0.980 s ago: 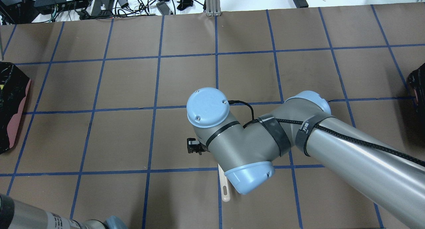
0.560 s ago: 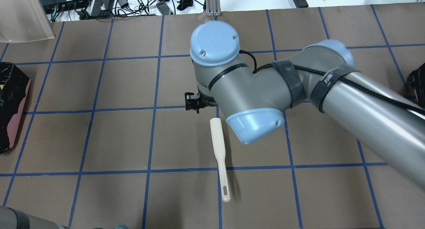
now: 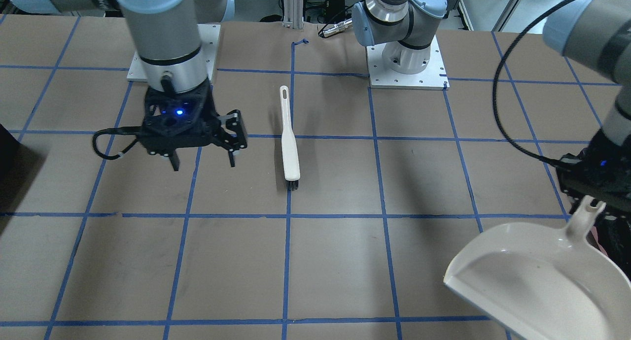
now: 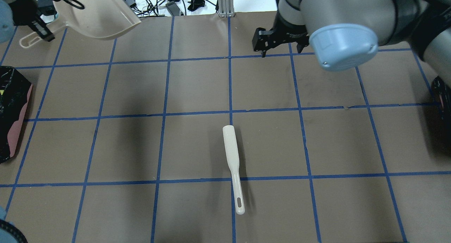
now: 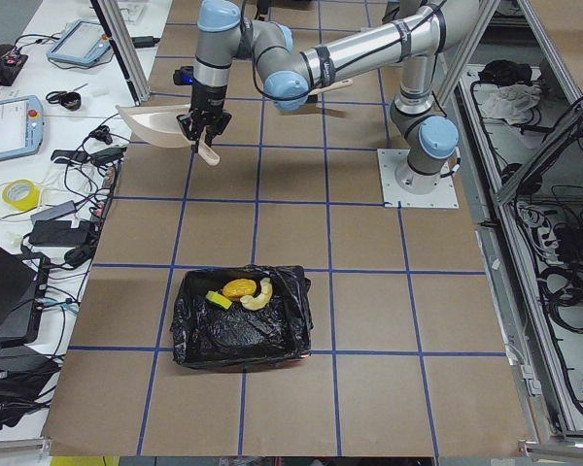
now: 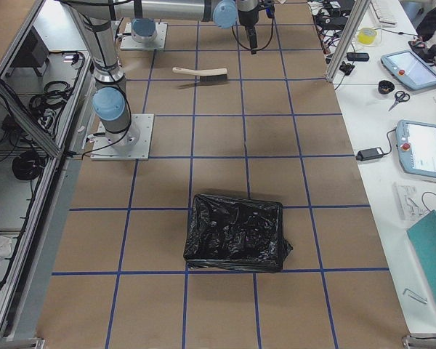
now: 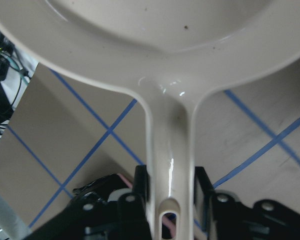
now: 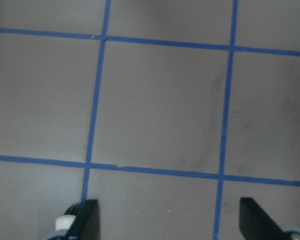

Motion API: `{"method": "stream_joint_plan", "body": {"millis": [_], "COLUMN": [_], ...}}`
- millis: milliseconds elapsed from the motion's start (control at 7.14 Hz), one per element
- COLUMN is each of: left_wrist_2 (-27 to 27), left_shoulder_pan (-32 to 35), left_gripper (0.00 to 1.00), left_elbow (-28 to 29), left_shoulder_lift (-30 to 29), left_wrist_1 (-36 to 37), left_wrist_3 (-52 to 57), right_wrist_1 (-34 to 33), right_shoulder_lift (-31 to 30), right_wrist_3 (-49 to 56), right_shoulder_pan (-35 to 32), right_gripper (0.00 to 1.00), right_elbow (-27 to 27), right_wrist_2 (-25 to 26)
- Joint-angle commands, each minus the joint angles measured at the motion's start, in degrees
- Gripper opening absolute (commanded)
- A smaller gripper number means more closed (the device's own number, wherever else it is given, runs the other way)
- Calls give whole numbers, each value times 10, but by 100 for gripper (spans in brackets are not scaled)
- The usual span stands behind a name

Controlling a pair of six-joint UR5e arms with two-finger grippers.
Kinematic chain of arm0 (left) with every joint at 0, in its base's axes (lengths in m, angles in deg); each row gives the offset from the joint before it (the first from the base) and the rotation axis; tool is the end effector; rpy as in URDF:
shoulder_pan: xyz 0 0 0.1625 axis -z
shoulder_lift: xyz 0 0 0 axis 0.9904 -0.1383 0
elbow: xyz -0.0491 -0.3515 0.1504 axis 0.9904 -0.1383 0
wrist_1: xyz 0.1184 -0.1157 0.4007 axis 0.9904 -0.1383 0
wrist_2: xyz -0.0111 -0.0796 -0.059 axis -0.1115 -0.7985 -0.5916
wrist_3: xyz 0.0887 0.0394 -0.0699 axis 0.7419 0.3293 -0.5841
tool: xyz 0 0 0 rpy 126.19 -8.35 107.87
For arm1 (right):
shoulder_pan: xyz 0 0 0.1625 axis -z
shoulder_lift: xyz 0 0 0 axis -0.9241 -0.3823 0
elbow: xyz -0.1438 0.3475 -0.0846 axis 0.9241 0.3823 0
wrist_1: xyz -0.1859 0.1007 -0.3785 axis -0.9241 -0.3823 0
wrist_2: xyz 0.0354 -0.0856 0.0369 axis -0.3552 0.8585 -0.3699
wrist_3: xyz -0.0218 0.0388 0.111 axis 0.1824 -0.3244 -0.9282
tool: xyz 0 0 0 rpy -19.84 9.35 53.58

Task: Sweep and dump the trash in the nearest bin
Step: 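Set empty dustpan down with left gripper while right gripper rises to rest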

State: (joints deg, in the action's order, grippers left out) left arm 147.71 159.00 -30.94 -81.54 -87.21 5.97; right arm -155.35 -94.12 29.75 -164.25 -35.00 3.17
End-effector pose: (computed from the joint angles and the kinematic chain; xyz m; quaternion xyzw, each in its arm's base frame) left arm 0.0359 -0.6418 0.3893 0.3752 0.9106 -0.0582 0.1632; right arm 0.2002 -0.5706 0.3957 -0.0360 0.9931 -0.1112 0.0036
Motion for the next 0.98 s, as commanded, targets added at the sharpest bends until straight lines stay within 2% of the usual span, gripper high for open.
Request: {"method": "stream_joint_plan", "body": {"millis": [0,140,280,420,560,700,840], "left_wrist_2": [13,-10,-49,-53,-55,-70,-75], "left_shoulder_pan": [112,144,172,195,228,255,268], "left_gripper": [0,0,0,0,0,0,0], "left_elbow": [-21,-35,-44,-46,-46,-45,-43], "left_shoulder_lift": [-14,-21,-28,-43,-62,-81,-94], "left_wrist_1": [-17,-29,-40,-56,-62,-64,-59], "left_wrist_3": [-233,-327,-403,-475,-532,-604,-616], "right_wrist_1": [84,102,103,105,97,96,95], "right_shoulder_lift": [-3,-5,-5,-6,-19,-30,-30], "right_wrist_3": [43,66,66,70,69,64,66], "right_shoulder_pan": [91,97,96,95,87,60,42], "right_gripper": [100,100,100,100,100,100,100], "right_elbow": [43,42,42,40,40,30,16], "right_wrist_2": [14,53,56,44,-21,-39,-14]}}
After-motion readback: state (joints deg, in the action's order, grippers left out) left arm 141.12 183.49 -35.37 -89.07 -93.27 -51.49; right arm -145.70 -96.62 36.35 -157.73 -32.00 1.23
